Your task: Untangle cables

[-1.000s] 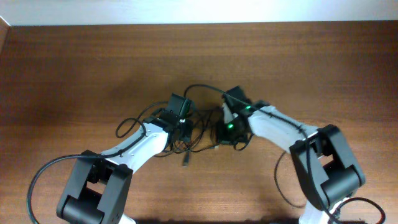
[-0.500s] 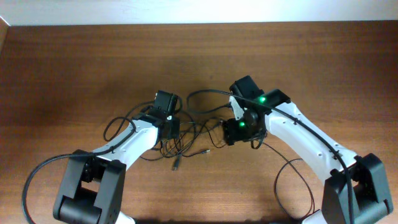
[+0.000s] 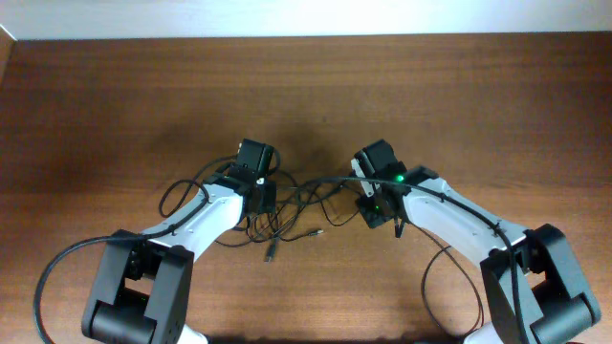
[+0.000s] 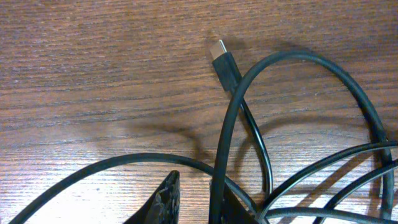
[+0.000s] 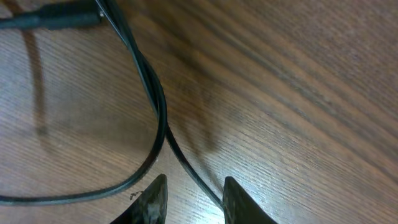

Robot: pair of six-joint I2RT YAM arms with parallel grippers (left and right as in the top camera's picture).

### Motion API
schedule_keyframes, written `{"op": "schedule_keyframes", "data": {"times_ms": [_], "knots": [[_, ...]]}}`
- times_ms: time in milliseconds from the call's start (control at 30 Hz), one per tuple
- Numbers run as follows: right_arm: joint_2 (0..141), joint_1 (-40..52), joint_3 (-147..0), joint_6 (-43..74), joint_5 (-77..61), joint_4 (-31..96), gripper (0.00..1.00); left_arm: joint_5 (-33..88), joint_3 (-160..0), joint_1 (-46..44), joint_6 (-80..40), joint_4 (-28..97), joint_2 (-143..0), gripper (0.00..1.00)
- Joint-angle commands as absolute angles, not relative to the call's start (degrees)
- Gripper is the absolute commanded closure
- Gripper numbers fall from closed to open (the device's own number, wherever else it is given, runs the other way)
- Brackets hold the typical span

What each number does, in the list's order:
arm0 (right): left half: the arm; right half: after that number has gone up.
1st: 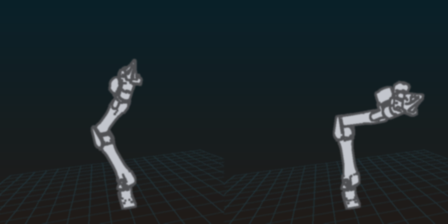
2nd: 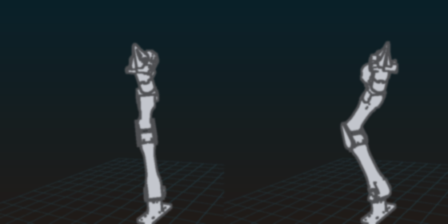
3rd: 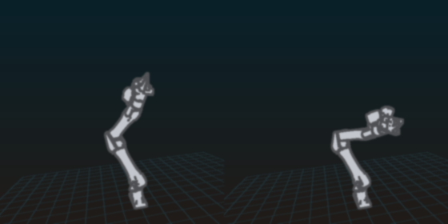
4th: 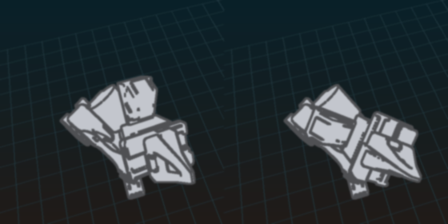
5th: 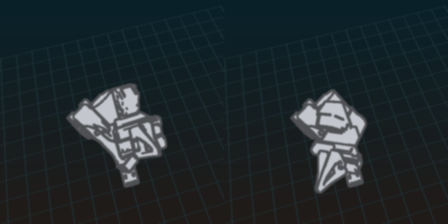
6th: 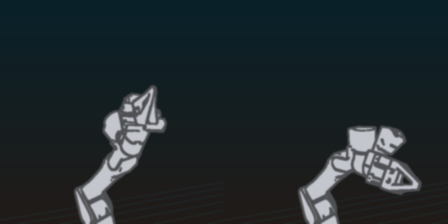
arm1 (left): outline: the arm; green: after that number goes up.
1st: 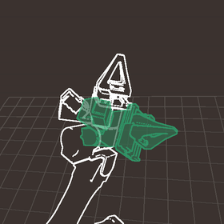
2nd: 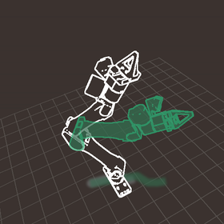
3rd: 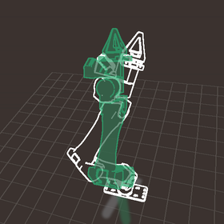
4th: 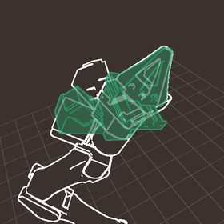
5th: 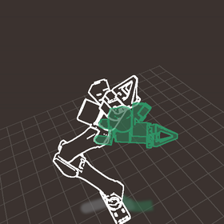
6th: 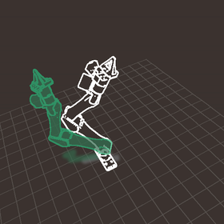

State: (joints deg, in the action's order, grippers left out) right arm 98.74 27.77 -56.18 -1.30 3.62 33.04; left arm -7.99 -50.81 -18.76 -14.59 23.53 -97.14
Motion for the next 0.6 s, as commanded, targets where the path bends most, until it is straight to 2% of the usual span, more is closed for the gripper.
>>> {"op": "schedule_keyframes", "data": {"times_ms": [0, 200, 233, 267, 400, 433, 467, 500, 567], "knots": [[98.85, 27.57, -52.56, -1.76, 1.76, 27.90, 0.70, -8.38, -51.59, -18.57, -14.98, 23.64, -97.76, 0.82], [98.85, 27.27, -50.41, -1.74, 1.78, 23.92, 0.71, -8.43, -51.59, -18.57, -14.98, 23.64, -97.76, 0.82], [99.18, 26.61, -50.41, -1.72, 1.76, 23.70, 0.70, -8.43, -51.59, -18.57, -14.98, 23.64, -97.76, 0.85], [99.79, 26.15, -50.41, -1.72, 1.74, 23.38, 0.70, -8.43, -51.59, -18.57, -15.05, 23.64, -97.76, 0.99], [101.75, 25.43, -50.41, -2.20, 1.74, 23.11, 0.70, -8.45, -51.59, -18.57, -16.53, 23.64, -97.76, 1.00], [101.75, 25.43, -50.41, -2.17, 1.74, 23.07, 0.70, -8.38, -51.59, -18.57, -16.53, 23.62, -97.76, 0.99], [101.75, 25.43, -50.41, -2.17, 1.74, 23.07, 0.70, -7.86, -51.59, -18.57, -17.32, 23.33, -97.76, 0.87], [101.75, 25.43, -50.41, -2.17, 1.74, 23.07, 0.70, -5.02, -51.59, -18.57, -17.21, 22.48, -97.76, 0.79], [101.75, 25.43, -50.41, -2.17, 1.74, 23.07, 0.70, -1.89, -51.59, -18.57, -15.55, 21.61, -97.76, 0.76]]}}
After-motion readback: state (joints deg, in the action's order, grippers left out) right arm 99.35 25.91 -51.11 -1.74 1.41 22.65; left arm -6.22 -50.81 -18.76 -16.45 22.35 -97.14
